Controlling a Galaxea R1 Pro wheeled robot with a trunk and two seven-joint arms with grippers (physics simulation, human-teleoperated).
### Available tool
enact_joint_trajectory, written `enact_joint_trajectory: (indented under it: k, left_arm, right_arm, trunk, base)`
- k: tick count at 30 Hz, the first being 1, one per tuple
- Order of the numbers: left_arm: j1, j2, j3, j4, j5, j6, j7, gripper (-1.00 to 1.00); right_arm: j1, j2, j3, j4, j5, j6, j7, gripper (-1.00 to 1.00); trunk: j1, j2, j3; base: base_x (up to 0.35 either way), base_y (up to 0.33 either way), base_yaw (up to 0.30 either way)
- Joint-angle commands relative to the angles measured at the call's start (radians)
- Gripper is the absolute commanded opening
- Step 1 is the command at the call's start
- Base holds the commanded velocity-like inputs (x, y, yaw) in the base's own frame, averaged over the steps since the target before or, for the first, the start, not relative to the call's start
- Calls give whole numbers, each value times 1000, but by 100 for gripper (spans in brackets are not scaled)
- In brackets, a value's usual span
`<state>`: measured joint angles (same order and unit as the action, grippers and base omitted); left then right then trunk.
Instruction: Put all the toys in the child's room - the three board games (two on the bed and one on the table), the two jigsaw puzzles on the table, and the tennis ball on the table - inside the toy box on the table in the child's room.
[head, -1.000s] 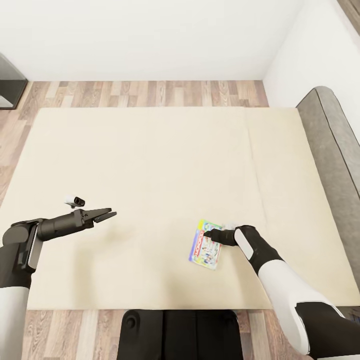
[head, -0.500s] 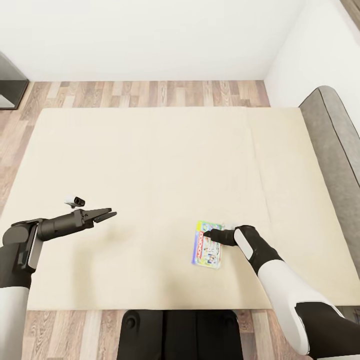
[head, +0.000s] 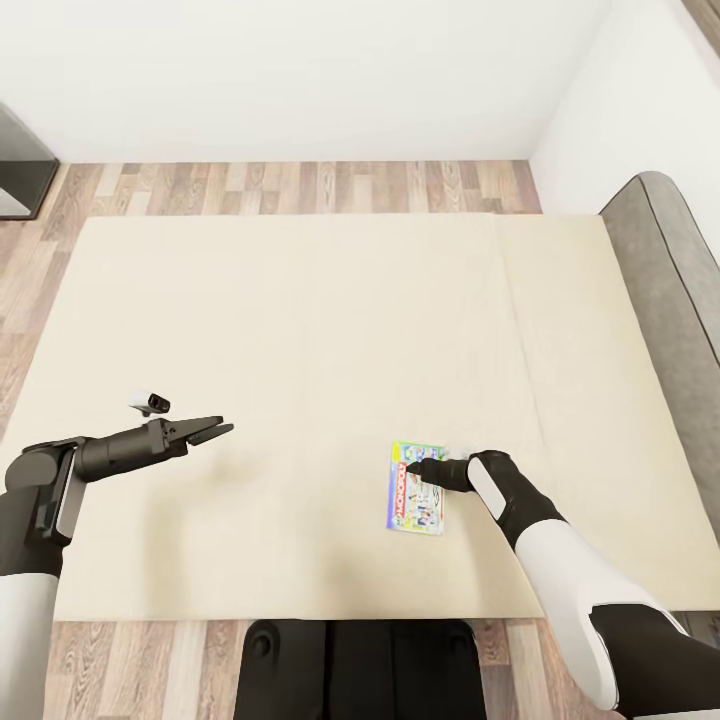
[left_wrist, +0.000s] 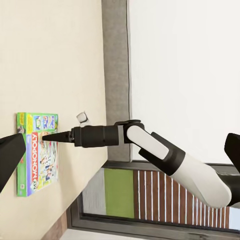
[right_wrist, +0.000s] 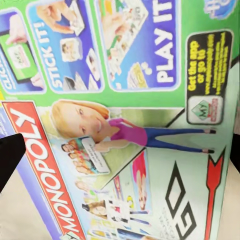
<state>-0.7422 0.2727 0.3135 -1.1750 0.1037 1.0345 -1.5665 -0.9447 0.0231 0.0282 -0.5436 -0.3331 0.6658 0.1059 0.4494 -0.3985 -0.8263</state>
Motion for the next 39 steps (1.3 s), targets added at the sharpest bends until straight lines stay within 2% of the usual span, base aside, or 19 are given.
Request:
enact_joint_trajectory:
  k: [1, 39]
  left_arm:
    - [0, 0, 0, 0, -1, 11, -4, 100]
    - [0, 0, -1, 0, -1, 11, -4, 100]
  right_arm:
    - [0, 0, 1, -1, 3, 4, 3, 100]
    - [0, 0, 2, -1, 4, 4, 3, 100]
  trunk:
    - [1, -2, -1]
    - [1, -2, -1]
  base:
    - [0, 33, 0]
    - [0, 26, 0]
